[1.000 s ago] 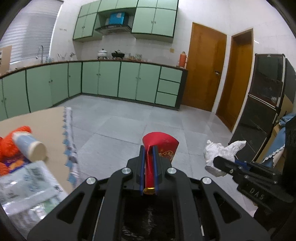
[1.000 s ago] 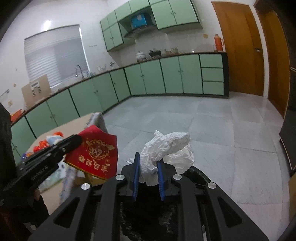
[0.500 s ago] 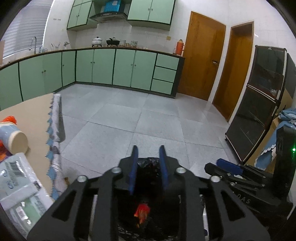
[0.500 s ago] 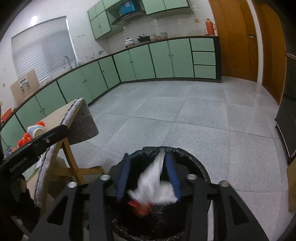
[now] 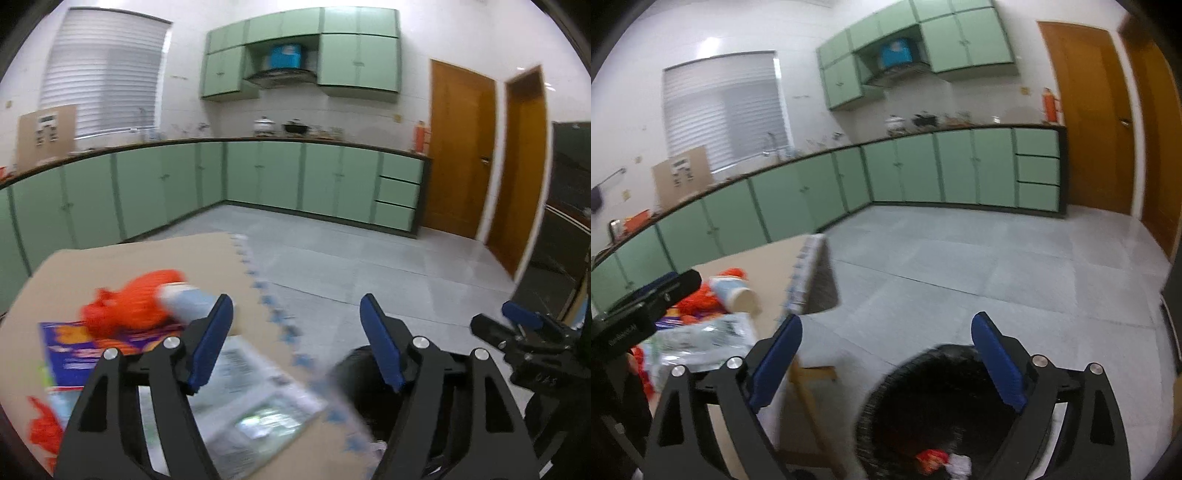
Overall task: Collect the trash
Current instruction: 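Return both tools to the table and close the right tool on a plastic packet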
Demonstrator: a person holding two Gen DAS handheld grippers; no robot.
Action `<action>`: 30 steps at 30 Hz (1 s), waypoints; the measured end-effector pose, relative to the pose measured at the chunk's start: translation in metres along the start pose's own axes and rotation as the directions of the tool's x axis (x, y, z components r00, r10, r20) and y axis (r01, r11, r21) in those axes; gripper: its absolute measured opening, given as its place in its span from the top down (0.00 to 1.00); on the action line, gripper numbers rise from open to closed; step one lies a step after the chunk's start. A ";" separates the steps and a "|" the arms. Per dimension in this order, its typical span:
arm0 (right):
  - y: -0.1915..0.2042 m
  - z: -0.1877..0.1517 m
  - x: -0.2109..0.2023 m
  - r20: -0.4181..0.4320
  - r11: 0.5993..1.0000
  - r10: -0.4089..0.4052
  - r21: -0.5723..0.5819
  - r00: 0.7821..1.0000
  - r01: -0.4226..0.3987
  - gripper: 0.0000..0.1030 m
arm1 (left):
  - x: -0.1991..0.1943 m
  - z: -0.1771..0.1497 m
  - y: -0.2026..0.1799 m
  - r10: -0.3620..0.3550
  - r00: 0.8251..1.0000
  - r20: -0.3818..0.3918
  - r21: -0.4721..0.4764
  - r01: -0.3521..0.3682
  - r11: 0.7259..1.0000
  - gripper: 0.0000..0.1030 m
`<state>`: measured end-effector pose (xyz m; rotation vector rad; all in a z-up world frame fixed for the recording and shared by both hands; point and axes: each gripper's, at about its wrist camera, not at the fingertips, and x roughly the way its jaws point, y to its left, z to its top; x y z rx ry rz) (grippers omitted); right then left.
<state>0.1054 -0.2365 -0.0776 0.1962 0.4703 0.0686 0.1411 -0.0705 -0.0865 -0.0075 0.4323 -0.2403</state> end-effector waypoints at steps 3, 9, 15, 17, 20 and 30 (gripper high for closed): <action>0.033 0.002 0.004 0.014 0.998 0.053 -0.030 0.998 -0.053 0.11 | -0.023 -0.002 0.035 0.091 0.996 0.009 -0.013 -0.091 0.996 0.32; 0.091 -0.001 0.019 -0.002 0.986 0.139 -0.092 0.990 -0.138 0.11 | -0.053 -0.004 0.095 0.228 0.974 0.004 -0.059 -0.227 0.972 0.32; 0.139 -0.014 0.024 -0.008 0.975 0.192 -0.117 0.981 -0.191 0.11 | -0.075 -0.017 0.135 0.313 0.950 -0.008 -0.070 -0.313 0.947 0.32; 0.154 -0.020 0.025 -0.017 0.968 0.212 -0.135 0.977 -0.213 0.11 | -0.079 -0.023 0.146 0.328 0.944 -0.023 -0.076 -0.329 0.941 0.32; 0.175 -0.030 0.027 -0.038 0.959 0.237 -0.151 0.971 -0.240 0.11 | -0.086 -0.033 0.160 0.345 0.938 -0.037 -0.089 -0.347 0.934 0.32; 0.238 -0.058 0.036 -0.106 0.926 0.276 -0.236 0.955 -0.294 0.11 | -0.100 -0.053 0.187 0.382 0.922 -0.058 -0.118 -0.386 0.915 0.32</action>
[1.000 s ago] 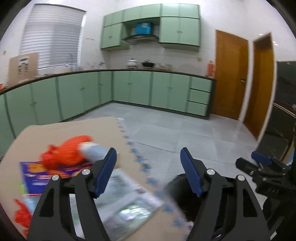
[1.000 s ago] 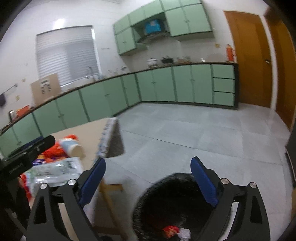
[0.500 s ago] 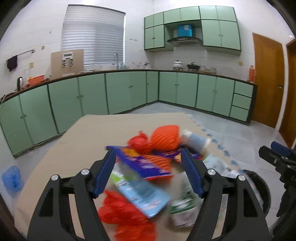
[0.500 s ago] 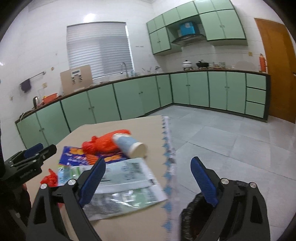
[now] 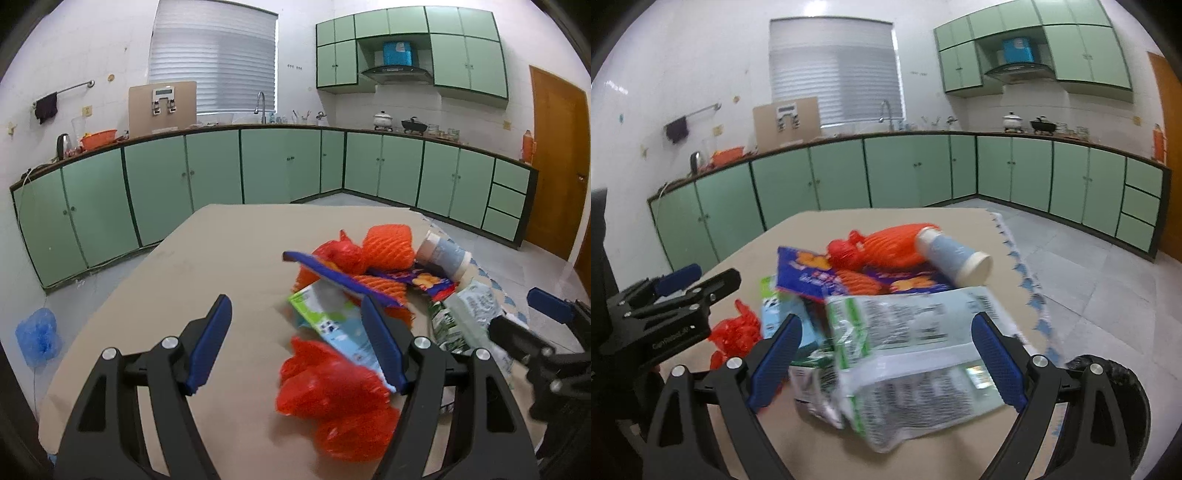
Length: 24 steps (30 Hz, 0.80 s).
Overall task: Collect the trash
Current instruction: 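Return both tools to the table and close the right tool on a plastic packet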
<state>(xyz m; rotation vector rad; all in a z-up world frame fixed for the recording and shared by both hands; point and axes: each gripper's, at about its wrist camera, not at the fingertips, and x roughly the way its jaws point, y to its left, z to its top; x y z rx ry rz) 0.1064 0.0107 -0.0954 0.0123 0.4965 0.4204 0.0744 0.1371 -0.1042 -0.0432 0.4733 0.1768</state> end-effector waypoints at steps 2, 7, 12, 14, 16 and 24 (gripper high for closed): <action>0.011 -0.002 0.007 -0.004 1.000 -0.015 -0.023 1.000 0.015 0.11 | 0.002 -0.002 0.003 0.003 1.000 -0.008 -0.007 -0.003 1.000 0.32; 0.019 0.002 0.020 -0.012 0.998 -0.048 -0.032 0.999 0.047 0.12 | 0.005 -0.005 0.011 0.004 1.000 -0.016 -0.022 -0.004 1.000 0.32; 0.023 0.004 0.033 -0.035 0.996 -0.077 -0.052 0.996 0.075 0.14 | 0.008 -0.004 0.014 0.001 1.000 -0.015 -0.032 -0.001 1.000 0.32; 0.022 0.004 0.035 -0.044 0.995 -0.085 -0.051 0.995 0.083 0.17 | 0.009 -0.004 0.015 -0.003 1.000 -0.017 -0.033 0.003 0.999 0.32; 0.020 0.004 0.037 -0.052 0.994 -0.096 -0.051 0.994 0.093 0.19 | 0.010 -0.004 0.014 -0.009 1.000 -0.015 -0.033 0.008 0.999 0.32; 0.009 0.003 0.037 -0.084 0.997 -0.075 -0.037 0.994 0.072 0.36 | 0.012 -0.004 0.004 -0.031 0.999 -0.015 -0.027 0.031 0.999 0.32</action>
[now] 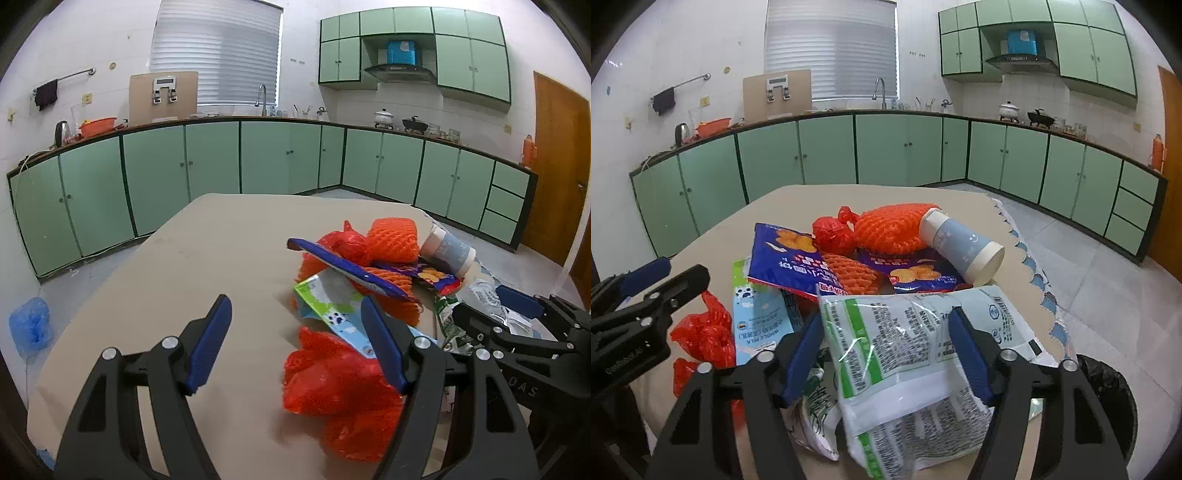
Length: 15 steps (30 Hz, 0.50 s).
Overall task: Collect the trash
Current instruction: 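Return both tools to the table and close the right tool on a plastic packet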
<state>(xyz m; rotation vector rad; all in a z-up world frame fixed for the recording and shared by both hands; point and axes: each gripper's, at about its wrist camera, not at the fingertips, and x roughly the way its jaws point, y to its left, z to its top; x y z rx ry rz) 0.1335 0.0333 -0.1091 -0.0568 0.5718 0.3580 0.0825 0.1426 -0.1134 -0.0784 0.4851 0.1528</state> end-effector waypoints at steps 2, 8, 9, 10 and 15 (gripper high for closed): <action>-0.002 0.000 -0.002 -0.002 1.000 0.017 0.002 1.000 -0.017 0.39 | 0.000 0.000 -0.004 -0.006 1.000 -0.002 0.005 0.006 1.000 0.32; -0.009 -0.001 -0.010 -0.004 0.997 0.080 0.009 0.997 -0.080 0.54 | -0.001 0.000 -0.015 -0.024 1.000 -0.003 0.019 0.024 1.000 0.32; -0.010 0.000 -0.012 -0.005 0.996 0.085 0.013 0.996 -0.085 0.55 | -0.001 0.000 -0.016 -0.026 1.000 -0.002 0.020 0.026 0.999 0.32; -0.012 0.000 -0.013 -0.003 0.996 0.091 0.016 0.996 -0.091 0.59 | -0.001 0.000 -0.018 -0.031 1.000 -0.001 0.022 0.031 0.999 0.32; -0.015 0.003 -0.024 0.014 0.992 0.127 -0.005 0.992 -0.126 0.81 | 0.000 0.002 -0.029 -0.052 0.999 0.000 0.031 0.052 0.998 0.32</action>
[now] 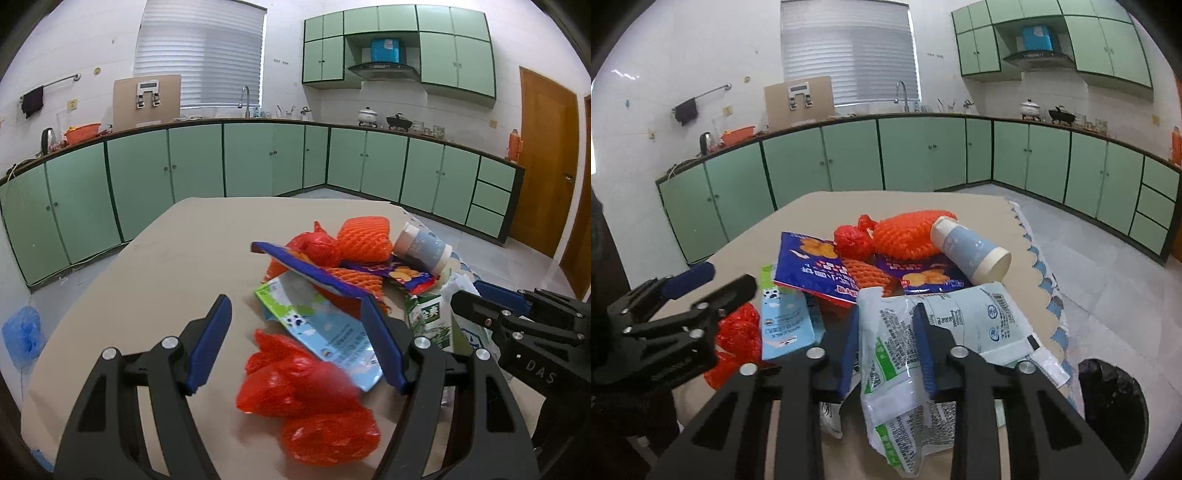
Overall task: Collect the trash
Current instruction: 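Return both tools to the table and close the right tool on a plastic packet, then grasp the blue snack bag with the left tool while the right tool lifts the packet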
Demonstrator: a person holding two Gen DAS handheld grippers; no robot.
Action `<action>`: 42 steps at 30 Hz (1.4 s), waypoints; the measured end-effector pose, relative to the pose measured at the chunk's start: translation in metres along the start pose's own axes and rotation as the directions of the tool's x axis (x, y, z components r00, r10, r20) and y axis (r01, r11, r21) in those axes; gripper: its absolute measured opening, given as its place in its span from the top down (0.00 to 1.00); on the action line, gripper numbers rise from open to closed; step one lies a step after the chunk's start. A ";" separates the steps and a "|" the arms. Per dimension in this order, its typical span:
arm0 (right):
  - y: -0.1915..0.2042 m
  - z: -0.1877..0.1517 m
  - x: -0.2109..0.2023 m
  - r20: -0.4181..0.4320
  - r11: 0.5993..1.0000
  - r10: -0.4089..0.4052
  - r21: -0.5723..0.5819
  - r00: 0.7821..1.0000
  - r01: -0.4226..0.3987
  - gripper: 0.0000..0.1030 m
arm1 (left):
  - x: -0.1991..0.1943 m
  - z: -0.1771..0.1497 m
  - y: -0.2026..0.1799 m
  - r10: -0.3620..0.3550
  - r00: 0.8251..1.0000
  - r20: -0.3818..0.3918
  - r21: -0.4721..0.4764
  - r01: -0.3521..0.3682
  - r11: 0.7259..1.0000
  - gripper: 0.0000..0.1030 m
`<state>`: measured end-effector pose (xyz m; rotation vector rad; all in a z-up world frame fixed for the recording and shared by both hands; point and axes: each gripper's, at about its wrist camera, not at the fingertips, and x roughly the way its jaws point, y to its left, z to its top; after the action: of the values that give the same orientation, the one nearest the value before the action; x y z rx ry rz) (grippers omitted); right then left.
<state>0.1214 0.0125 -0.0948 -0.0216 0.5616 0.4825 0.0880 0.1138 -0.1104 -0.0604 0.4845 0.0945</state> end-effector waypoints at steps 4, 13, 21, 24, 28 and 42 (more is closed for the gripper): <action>-0.005 -0.001 -0.002 -0.011 0.999 0.031 0.020 0.999 -0.031 0.95 | 0.004 0.003 -0.007 -0.022 1.000 -0.002 -0.003 0.022 1.000 0.32; -0.012 0.000 -0.004 0.000 0.993 0.093 0.066 0.996 -0.093 0.95 | 0.027 0.010 -0.019 -0.048 0.998 -0.038 -0.007 0.048 0.999 0.39; -0.016 -0.002 -0.002 0.000 0.991 0.108 0.076 0.994 -0.108 0.95 | 0.050 0.011 -0.020 -0.063 0.993 -0.097 -0.024 0.061 0.998 0.73; -0.016 -0.001 -0.002 0.002 0.991 0.112 0.076 0.994 -0.112 0.95 | 0.053 0.010 -0.019 -0.047 0.994 -0.095 -0.035 0.044 0.998 0.84; -0.015 -0.002 -0.004 0.006 0.990 0.117 0.077 0.993 -0.117 0.95 | 0.047 0.011 -0.016 -0.036 0.997 -0.066 -0.050 0.033 0.998 0.95; -0.016 0.023 -0.035 0.082 0.985 0.155 0.070 0.985 -0.161 0.95 | -0.012 0.036 -0.011 -0.011 0.997 0.079 -0.049 0.015 0.999 0.97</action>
<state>0.1146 -0.0136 -0.0593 0.1149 0.5085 0.6134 0.0951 0.1050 -0.0723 -0.1081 0.4030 0.0961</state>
